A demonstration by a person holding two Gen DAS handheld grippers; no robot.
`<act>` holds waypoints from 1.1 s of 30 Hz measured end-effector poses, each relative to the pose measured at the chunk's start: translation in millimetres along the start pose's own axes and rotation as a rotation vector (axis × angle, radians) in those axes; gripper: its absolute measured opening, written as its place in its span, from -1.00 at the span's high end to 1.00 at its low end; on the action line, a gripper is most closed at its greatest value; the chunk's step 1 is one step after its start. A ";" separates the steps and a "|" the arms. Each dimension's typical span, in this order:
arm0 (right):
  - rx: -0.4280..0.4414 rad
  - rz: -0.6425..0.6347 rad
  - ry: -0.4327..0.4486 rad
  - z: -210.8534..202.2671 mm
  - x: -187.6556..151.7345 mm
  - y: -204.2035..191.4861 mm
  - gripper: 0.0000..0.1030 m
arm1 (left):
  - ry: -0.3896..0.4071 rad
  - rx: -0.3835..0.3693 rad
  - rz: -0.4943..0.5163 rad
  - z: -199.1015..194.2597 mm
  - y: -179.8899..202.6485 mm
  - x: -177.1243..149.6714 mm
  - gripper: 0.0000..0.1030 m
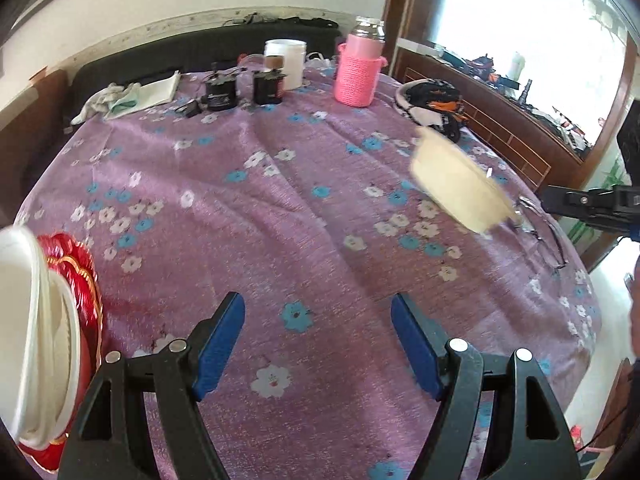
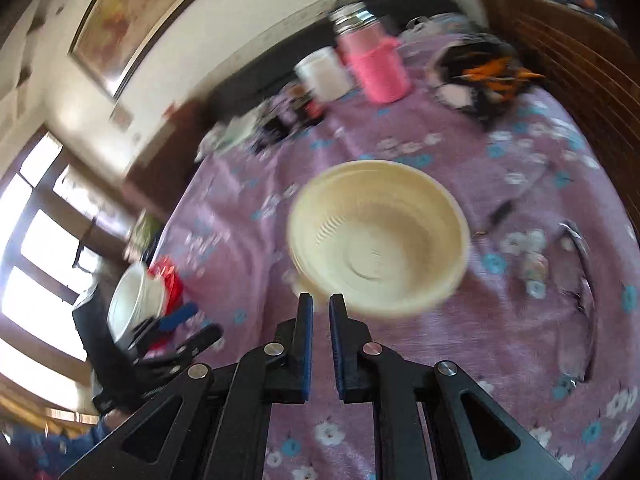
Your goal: Organize plates and bowls
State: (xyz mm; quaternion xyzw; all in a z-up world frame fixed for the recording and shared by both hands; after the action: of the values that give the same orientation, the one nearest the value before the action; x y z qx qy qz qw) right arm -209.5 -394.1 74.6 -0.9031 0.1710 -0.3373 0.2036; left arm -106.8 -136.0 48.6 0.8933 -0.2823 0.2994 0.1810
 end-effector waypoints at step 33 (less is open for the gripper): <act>0.061 0.166 0.047 -4.0 -29.5 72.4 0.70 | -0.248 -0.127 -0.036 96.5 62.8 71.5 0.71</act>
State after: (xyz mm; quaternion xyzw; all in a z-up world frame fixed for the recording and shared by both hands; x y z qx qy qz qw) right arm -245.7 -444.1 26.4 -0.8710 0.2396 -0.3455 0.2540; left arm -56.2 -260.5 31.0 0.9150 -0.3050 0.1649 0.2064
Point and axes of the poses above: each gripper's, at about its wrist camera, not at the fingertips, and z roughly the way its jaws point, y to its right, x to its top, the point moved 1 cm from there along z, roughly the way its jaws point, and after that the axes turned 3 degrees about -z, right-handed, at the moved point
